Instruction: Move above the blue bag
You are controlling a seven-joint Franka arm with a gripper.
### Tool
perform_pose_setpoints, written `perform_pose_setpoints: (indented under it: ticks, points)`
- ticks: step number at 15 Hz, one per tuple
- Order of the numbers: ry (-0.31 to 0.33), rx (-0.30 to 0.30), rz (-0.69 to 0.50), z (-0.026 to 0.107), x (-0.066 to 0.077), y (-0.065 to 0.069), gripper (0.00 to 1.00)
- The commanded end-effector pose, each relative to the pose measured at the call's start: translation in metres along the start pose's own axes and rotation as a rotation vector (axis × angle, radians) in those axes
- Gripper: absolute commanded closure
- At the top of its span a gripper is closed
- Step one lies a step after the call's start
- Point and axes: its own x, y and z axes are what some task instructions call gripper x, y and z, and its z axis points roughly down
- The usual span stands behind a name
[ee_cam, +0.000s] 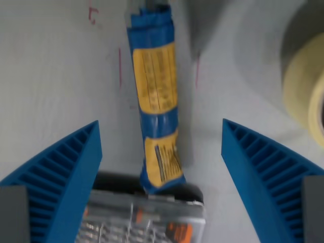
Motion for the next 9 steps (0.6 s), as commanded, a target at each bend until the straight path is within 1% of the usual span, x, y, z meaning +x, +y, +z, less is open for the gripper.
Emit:
perform_pose_setpoints:
  ticks: [1,3,5,9]
  points:
    - [-0.004,-0.122,0.015,0.014,0.012,-0.006,0.00]
    - [-0.008,-0.127,0.018,0.024,0.014,-0.007,0.00]
    - [-0.017,-0.124,0.019,0.030,0.016,-0.007,0.00]
    - [-0.019,-0.121,0.019,0.033,0.018,-0.009,0.00]
